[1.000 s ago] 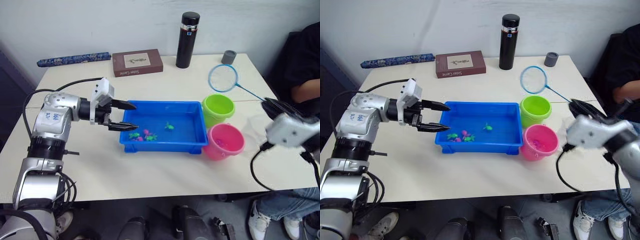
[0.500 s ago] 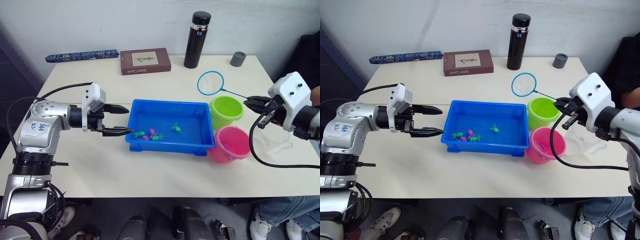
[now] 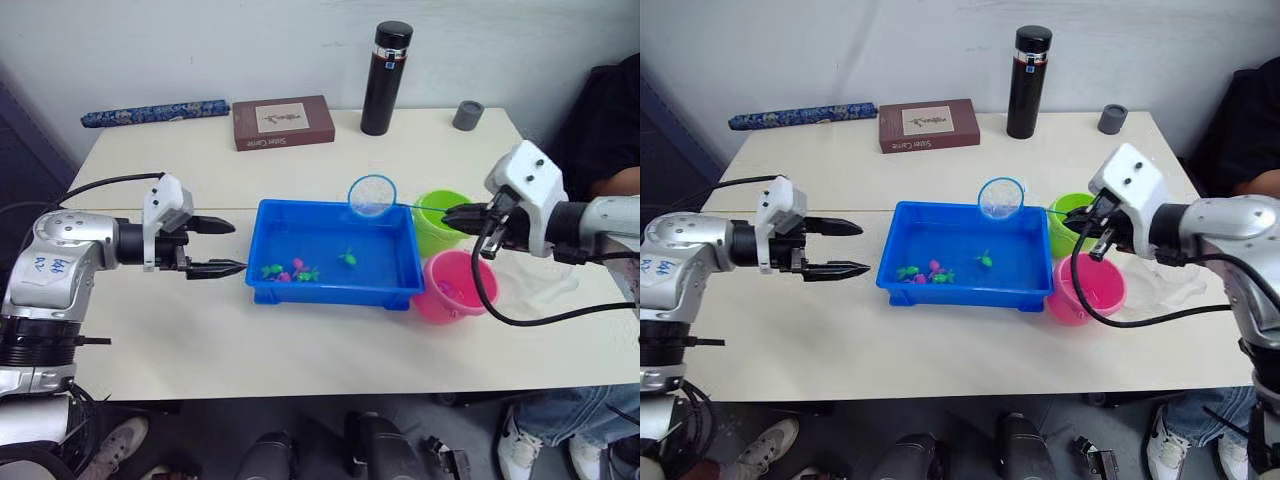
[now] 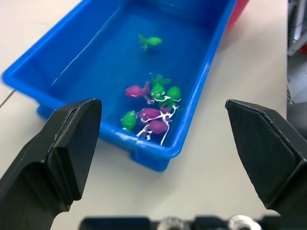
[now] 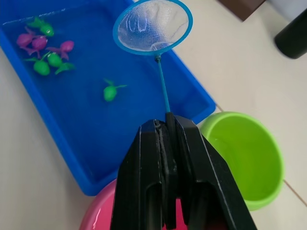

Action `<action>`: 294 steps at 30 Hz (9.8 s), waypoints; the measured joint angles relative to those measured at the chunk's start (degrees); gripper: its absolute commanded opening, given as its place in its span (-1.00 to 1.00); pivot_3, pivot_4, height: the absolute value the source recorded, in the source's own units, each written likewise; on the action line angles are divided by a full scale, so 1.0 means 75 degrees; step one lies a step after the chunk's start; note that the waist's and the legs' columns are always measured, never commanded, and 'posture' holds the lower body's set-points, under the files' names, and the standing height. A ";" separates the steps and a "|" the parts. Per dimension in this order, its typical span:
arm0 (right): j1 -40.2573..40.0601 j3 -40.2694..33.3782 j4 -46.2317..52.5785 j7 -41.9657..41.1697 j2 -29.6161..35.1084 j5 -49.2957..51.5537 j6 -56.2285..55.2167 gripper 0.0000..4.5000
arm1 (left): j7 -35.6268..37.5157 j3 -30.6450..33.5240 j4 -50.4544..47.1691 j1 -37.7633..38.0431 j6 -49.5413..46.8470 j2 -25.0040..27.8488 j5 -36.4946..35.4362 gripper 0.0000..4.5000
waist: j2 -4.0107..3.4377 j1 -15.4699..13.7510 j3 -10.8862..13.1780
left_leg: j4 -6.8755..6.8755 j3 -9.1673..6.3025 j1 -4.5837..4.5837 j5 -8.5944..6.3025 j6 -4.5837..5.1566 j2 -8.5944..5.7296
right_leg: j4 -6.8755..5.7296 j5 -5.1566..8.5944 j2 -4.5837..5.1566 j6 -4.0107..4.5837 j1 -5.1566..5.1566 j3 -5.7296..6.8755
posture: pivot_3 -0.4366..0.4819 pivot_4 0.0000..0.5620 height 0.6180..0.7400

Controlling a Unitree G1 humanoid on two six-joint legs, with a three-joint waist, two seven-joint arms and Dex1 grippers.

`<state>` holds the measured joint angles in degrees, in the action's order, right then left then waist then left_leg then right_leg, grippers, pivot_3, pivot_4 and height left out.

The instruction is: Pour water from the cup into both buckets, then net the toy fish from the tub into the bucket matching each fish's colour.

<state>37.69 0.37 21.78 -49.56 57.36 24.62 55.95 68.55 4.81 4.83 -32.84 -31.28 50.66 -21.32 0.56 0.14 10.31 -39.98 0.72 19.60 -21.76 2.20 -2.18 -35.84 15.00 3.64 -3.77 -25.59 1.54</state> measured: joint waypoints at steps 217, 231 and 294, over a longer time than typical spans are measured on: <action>-0.8374 -0.6038 -0.2088 0.3772 -0.1234 -0.6725 -1.3780 -1.00 | 0.0806 -0.0777 0.1562 -0.1282 0.0854 -0.0421 0.0191 0.98 | 0.0000 -0.0099 -0.0003 | -0.0010 0.0028 -0.0026 -0.0001 -0.0003 -0.0009 | -0.0015 -0.0004 -0.0015 -0.0006 0.0019 -0.0022 | -0.05 -0.47 0.99; -0.8361 -0.6103 -0.2845 0.7413 -0.1366 -0.9781 -1.5113 -1.00 | 0.0707 -0.0773 0.1491 -0.1006 0.0847 -0.0610 0.0181 0.98 | 0.0000 0.0001 -0.0003 | 0.0000 0.0051 -0.0041 -0.0001 -0.0004 -0.0008 | -0.0019 -0.0003 -0.0020 -0.0004 0.0018 -0.0048 | -0.05 -0.47 0.99; -0.1652 -0.1217 -0.0014 0.0632 -0.0364 0.0978 -0.2389 -1.00 | 0.0182 -0.0995 0.0651 -0.1014 0.0252 -0.2223 -0.0139 0.98 | 0.0011 -0.0039 -0.0006 | -0.0010 0.0038 -0.0019 -0.0010 0.0016 0.0001 | 0.0006 -0.0009 -0.0007 -0.0013 0.0012 -0.0031 | -0.05 -0.47 0.99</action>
<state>25.30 -8.76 21.68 -44.82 54.63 31.96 38.03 69.92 -2.66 9.71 -40.45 -29.39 33.99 -22.36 0.64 -0.15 10.26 -40.06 1.01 19.46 -21.84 2.32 -2.17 -35.80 14.94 3.60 -3.87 -25.50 1.31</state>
